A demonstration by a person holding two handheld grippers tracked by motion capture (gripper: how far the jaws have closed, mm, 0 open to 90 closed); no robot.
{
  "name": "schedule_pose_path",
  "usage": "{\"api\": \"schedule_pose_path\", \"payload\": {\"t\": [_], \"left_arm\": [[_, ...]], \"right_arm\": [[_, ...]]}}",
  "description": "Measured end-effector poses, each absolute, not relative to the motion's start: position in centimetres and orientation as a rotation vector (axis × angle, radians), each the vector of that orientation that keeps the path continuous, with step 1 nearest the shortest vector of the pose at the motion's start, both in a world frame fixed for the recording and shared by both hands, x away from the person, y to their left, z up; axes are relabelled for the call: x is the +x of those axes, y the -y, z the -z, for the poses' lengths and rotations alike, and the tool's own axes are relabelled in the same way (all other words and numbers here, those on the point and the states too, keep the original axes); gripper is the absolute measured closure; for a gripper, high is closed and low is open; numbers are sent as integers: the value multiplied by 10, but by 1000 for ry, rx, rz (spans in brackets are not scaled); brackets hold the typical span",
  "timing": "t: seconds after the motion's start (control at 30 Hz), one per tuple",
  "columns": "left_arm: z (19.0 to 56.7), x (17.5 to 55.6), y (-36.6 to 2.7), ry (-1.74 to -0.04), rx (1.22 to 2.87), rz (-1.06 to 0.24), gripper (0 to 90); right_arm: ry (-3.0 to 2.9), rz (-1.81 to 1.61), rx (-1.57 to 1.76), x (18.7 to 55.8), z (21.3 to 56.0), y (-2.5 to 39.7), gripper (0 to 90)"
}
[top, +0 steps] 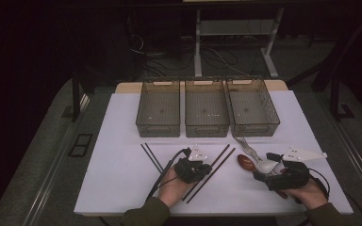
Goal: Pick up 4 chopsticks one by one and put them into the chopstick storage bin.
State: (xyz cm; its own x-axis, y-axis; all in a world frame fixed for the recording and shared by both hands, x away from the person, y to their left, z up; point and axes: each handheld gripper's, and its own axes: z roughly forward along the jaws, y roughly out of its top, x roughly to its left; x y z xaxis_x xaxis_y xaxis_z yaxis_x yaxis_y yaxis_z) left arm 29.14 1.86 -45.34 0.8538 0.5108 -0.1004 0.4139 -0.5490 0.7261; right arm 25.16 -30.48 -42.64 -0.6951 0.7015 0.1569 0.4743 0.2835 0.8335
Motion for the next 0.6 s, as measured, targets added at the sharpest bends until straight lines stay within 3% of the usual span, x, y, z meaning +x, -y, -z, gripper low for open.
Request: {"api": "schedule_pose_path", "payload": {"t": [0.6], "left_arm": [[453,285,-12,-759,2198,-211,834]], "right_arm": [[-2311,-1371,1085,252,426,305,74]]}}
